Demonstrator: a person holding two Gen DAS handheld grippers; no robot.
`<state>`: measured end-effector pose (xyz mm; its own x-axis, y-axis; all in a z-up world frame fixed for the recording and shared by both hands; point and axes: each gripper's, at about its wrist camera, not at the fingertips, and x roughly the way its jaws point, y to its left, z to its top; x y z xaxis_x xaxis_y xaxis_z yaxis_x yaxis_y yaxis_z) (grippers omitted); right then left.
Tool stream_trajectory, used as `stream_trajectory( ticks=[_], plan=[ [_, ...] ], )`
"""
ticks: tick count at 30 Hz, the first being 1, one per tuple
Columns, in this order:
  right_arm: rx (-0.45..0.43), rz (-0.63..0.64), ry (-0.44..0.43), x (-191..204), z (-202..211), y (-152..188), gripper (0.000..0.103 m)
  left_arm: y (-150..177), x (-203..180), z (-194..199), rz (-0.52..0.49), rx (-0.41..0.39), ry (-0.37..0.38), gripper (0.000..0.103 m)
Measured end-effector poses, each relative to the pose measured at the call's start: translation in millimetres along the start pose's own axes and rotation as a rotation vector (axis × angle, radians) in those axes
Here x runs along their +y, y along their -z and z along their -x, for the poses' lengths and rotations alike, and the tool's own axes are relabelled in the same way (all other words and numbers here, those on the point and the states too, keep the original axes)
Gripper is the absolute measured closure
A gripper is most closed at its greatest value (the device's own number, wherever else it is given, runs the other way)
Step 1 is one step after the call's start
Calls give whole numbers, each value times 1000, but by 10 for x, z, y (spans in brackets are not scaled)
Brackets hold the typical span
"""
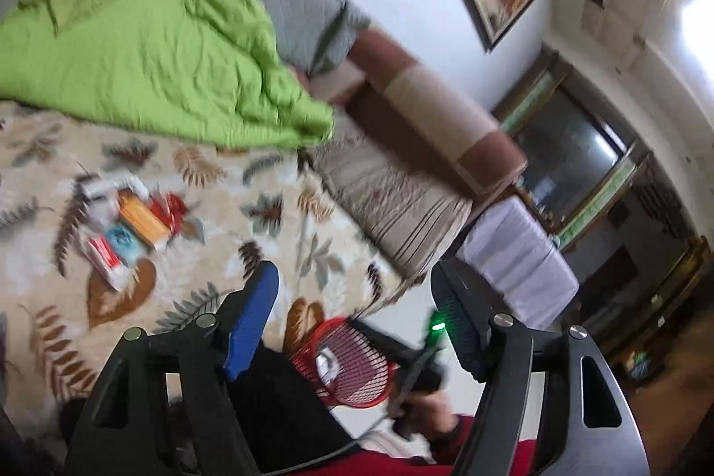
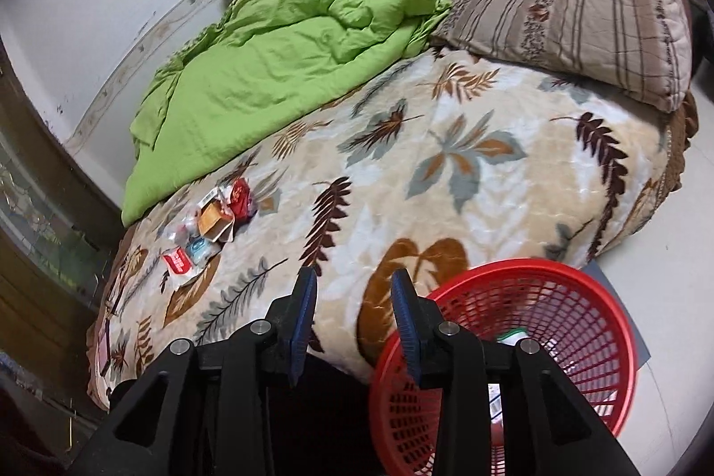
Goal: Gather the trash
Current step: 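Move both open tools back to the trash pile on the bed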
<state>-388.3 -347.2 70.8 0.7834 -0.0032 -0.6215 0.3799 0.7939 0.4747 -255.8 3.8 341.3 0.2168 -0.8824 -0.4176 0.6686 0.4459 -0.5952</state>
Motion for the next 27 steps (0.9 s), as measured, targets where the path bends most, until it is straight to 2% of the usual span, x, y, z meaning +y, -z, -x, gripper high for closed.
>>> stream_trajectory(
  ticks=[2,5,8,11,12,17,23,25,27],
  plan=[
    [13,0,2,6,-43,20,66,-118,-227,291,-3,-23,4,33],
    [26,-10,20,-22,-86,29,66,-278,-584,590,-35,-46,51,31],
    [20,-23,33,-61,-77,7,66,-314,-821,675,-59,-32,150,30],
    [5,-33,43,-103,-38,-18,66,-294,-973,612,-67,-7,302,29],
    [3,-34,46,-112,-31,-23,66,-278,-999,582,-63,13,323,29],
    [-7,-39,61,-171,31,-41,66,-274,-1040,490,-21,24,387,29],
    [-26,-63,59,-231,70,-44,66,-224,-1068,446,-3,-5,402,29],
    [-24,-60,55,-221,62,-30,66,-221,-1076,498,-19,-1,462,29],
    [-21,-60,55,-221,45,-25,66,-187,-1076,567,-58,-26,478,27]
  ],
)
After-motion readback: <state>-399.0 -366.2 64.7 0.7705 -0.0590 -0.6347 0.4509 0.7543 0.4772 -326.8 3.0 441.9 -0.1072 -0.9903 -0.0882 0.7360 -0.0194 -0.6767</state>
